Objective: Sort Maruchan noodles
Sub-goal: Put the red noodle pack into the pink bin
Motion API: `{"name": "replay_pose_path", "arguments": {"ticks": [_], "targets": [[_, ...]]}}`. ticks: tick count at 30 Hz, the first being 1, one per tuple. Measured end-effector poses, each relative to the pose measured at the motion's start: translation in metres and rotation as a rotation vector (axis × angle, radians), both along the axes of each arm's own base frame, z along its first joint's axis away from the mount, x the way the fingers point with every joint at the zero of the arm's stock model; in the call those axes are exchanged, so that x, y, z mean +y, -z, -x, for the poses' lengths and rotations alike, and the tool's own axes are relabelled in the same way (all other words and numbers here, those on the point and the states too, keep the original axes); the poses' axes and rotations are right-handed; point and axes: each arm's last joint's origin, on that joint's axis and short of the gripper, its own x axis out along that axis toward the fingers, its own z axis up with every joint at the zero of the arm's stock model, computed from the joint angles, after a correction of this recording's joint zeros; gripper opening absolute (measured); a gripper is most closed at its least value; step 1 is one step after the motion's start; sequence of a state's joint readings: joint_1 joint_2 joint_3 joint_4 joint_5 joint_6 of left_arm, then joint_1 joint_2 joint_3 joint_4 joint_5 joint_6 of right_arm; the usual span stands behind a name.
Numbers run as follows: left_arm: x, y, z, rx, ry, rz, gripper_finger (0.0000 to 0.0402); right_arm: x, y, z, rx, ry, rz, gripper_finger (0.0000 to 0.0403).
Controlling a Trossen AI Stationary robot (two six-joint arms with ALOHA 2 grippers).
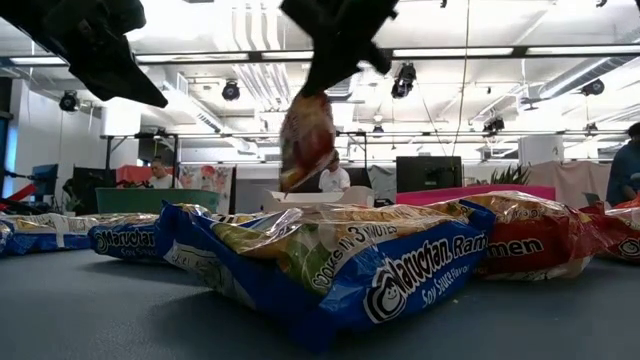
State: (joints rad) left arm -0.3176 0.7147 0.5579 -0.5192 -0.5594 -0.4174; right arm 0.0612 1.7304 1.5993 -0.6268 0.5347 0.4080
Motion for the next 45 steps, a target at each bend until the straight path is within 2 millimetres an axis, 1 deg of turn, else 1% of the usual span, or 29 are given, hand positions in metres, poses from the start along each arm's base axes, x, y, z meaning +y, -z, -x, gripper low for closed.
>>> {"name": "replay_pose_path", "arguments": {"ticks": [6, 11, 14, 18, 22, 26, 30, 35, 38, 45], "targets": [[0.000, 0.000, 0.000, -0.003, 0.001, 0.001, 0.0000, -0.004, -0.013, 0.032, 0.105, 0.073, 0.071, 0.0008], [0.000, 0.000, 0.000, -0.007, 0.001, 0.003, 0.0000, -0.008, -0.020, 0.064, 0.066, 0.164, 0.067, 0.0008], [0.000, -0.001, -0.001, -0.008, 0.001, 0.003, 0.0000, -0.010, -0.018, 0.086, 0.029, 0.239, 0.067, 0.0008], [0.000, 0.000, -0.001, -0.008, 0.001, 0.003, 0.0000, -0.013, -0.010, 0.117, -0.022, 0.339, 0.063, 0.0008], [0.000, 0.000, -0.001, -0.008, 0.000, 0.003, 0.0000, -0.016, 0.005, 0.147, -0.068, 0.432, 0.046, 0.0008], [0.000, 0.000, -0.001, -0.008, -0.002, 0.001, 0.0000, -0.017, 0.022, 0.168, -0.083, 0.457, 0.036, 0.0008], [0.000, 0.000, -0.001, -0.008, -0.003, 0.000, 0.0000, -0.018, 0.034, 0.180, -0.120, 0.493, 0.030, 0.0008], [0.000, 0.000, -0.001, -0.006, -0.004, -0.002, 0.0000, -0.019, 0.045, 0.186, -0.115, 0.523, 0.058, 0.0008], [0.000, 0.001, -0.001, -0.005, -0.005, -0.003, 0.0000, -0.020, 0.052, 0.185, -0.095, 0.532, 0.082, 0.0008], [0.000, 0.001, -0.001, -0.003, -0.007, -0.005, 0.0000, -0.019, 0.071, 0.169, -0.059, 0.568, 0.129, 0.0008]]}}
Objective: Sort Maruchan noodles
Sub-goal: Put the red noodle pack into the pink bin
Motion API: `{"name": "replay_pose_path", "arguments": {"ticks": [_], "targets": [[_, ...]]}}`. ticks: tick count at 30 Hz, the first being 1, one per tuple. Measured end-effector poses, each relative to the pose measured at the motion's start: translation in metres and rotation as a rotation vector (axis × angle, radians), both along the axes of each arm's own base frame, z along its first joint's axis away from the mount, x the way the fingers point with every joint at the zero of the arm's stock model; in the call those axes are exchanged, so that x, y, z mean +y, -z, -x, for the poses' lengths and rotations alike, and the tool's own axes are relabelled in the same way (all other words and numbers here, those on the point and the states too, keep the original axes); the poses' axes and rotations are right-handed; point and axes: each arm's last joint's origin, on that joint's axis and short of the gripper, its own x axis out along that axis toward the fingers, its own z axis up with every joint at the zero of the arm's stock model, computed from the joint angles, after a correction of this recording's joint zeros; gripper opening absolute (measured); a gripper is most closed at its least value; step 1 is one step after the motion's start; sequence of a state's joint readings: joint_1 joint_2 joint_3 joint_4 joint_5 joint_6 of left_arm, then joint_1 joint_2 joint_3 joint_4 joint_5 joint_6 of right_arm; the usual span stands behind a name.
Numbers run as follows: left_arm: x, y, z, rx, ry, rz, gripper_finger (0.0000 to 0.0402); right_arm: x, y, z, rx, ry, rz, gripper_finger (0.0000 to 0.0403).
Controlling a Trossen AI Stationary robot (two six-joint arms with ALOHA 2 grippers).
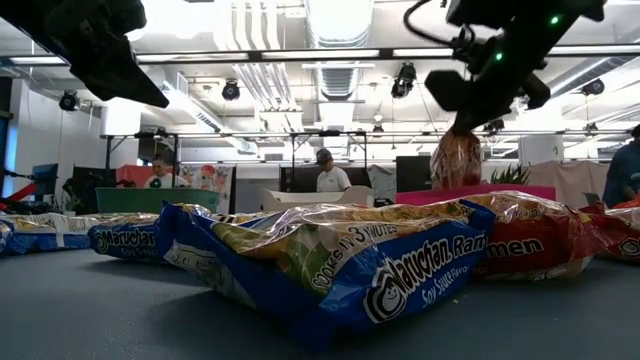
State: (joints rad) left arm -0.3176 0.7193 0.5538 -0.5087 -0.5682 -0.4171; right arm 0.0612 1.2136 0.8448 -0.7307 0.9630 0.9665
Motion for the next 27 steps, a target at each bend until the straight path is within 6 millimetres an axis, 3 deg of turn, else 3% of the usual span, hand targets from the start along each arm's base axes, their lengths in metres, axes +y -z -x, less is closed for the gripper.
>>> {"name": "replay_pose_path", "arguments": {"ticks": [9, 27], "targets": [[0.000, 0.001, -0.001, 0.011, 0.002, -0.007, 0.0000, 0.003, 0.007, -0.011, 0.160, -0.141, -0.031, 0.0008], [-0.003, 0.007, -0.009, 0.048, 0.008, -0.026, 0.0000, 0.024, -0.004, 0.000, 0.361, -0.492, 0.019, 0.0008]]}}
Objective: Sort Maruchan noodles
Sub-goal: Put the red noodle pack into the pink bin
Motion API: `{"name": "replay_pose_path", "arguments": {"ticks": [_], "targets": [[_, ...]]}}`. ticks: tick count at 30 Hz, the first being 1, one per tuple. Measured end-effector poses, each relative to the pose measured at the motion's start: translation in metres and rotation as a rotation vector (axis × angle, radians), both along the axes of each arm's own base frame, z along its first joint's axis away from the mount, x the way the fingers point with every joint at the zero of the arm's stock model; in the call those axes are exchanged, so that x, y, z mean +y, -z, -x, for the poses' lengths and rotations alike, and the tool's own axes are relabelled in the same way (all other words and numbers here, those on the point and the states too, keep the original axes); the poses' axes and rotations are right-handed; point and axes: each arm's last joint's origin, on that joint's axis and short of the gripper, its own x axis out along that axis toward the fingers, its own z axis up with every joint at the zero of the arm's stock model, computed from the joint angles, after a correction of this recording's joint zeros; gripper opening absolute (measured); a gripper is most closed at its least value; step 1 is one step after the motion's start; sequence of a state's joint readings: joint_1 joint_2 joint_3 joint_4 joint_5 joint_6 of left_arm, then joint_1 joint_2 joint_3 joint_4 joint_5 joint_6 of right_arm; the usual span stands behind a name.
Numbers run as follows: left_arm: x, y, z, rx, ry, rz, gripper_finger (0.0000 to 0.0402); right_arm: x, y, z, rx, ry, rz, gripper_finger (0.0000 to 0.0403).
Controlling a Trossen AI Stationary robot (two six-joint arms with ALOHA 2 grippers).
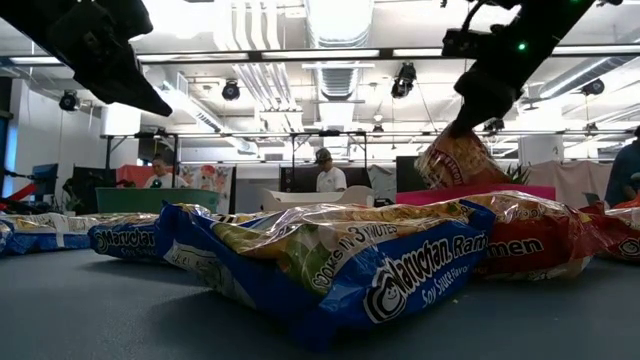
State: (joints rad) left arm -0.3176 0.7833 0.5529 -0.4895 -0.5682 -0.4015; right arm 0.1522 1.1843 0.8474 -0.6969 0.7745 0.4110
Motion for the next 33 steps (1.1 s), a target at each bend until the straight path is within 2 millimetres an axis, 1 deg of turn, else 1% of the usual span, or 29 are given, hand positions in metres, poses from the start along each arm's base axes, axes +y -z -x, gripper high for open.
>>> {"name": "replay_pose_path", "arguments": {"ticks": [5, 8, 13, 19, 22, 24, 28, 30, 33], "targets": [[-0.0005, 0.0012, -0.0014, 0.007, 0.000, -0.002, 0.0000, 0.0024, 0.0021, -0.0006, -0.022, 0.017, -0.040, 0.0009], [-0.0007, 0.0018, -0.0020, 0.011, 0.000, -0.004, 0.0000, 0.0025, 0.0033, -0.0013, -0.035, 0.035, -0.053, 0.0017], [-0.0008, 0.0023, -0.0024, 0.015, 0.002, -0.007, 0.0000, 0.0029, 0.0042, -0.0019, -0.053, 0.056, -0.066, 0.0048], [-0.0007, 0.0022, -0.0024, 0.015, 0.002, -0.008, 0.0000, 0.0023, 0.0044, -0.0015, -0.091, 0.103, -0.093, 0.0097], [-0.0008, 0.0022, -0.0024, 0.015, 0.002, -0.007, 0.0000, 0.0025, 0.0045, -0.0015, -0.116, 0.128, -0.118, 0.0117], [-0.0008, 0.0022, -0.0025, 0.015, 0.002, -0.007, 0.0000, 0.0035, 0.0053, -0.0018, -0.107, 0.112, -0.158, 0.0125], [-0.0010, 0.0017, -0.0029, 0.007, 0.002, -0.005, 0.0000, 0.0056, 0.0065, -0.0025, -0.096, 0.086, -0.241, 0.0122], [-0.0012, 0.0011, -0.0036, 0.000, 0.005, -0.006, 0.0000, 0.0059, 0.0066, -0.0025, -0.100, 0.090, -0.256, 0.0109], [-0.0017, -0.0001, -0.0052, -0.013, 0.014, -0.011, 0.0000, 0.0059, 0.0066, -0.0025, -0.098, 0.087, -0.254, 0.0078]]}}
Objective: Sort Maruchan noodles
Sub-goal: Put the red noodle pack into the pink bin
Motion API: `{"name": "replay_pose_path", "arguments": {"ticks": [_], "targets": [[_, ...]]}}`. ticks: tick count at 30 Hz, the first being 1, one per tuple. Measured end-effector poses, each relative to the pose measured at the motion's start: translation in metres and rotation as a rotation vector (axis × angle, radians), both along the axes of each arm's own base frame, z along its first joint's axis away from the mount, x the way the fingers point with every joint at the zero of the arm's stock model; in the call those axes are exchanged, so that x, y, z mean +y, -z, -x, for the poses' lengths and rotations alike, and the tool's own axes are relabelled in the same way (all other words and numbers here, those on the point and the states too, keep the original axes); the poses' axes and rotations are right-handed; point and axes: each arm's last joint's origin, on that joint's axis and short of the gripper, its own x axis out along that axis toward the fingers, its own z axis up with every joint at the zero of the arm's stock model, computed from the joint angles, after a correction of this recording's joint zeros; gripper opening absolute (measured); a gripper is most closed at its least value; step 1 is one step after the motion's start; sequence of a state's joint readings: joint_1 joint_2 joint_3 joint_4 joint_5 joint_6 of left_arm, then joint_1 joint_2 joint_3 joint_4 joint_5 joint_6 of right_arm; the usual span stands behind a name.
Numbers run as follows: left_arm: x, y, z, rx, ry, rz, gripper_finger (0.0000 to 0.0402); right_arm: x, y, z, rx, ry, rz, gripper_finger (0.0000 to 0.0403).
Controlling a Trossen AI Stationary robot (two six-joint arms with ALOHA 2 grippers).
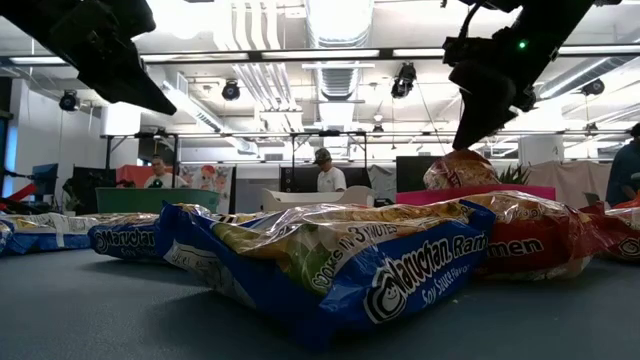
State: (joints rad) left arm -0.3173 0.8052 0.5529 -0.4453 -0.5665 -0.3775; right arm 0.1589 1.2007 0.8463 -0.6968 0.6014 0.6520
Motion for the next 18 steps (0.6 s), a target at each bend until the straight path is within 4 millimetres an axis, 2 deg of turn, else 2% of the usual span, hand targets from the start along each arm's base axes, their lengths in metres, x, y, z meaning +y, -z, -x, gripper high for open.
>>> {"name": "replay_pose_path", "arguments": {"ticks": [4, 6, 18], "targets": [[0.000, 0.000, 0.000, -0.002, 0.003, 0.001, 0.0000, 0.000, 0.000, 0.000, 0.015, -0.023, 0.013, 0.0027], [0.000, 0.000, 0.000, -0.002, 0.003, 0.001, 0.0000, 0.001, 0.000, 0.000, 0.028, -0.046, 0.025, 0.0014], [0.000, 0.000, 0.000, -0.001, 0.005, -0.003, 0.0000, 0.014, -0.013, -0.003, 0.090, -0.239, 0.158, 0.0008]]}}
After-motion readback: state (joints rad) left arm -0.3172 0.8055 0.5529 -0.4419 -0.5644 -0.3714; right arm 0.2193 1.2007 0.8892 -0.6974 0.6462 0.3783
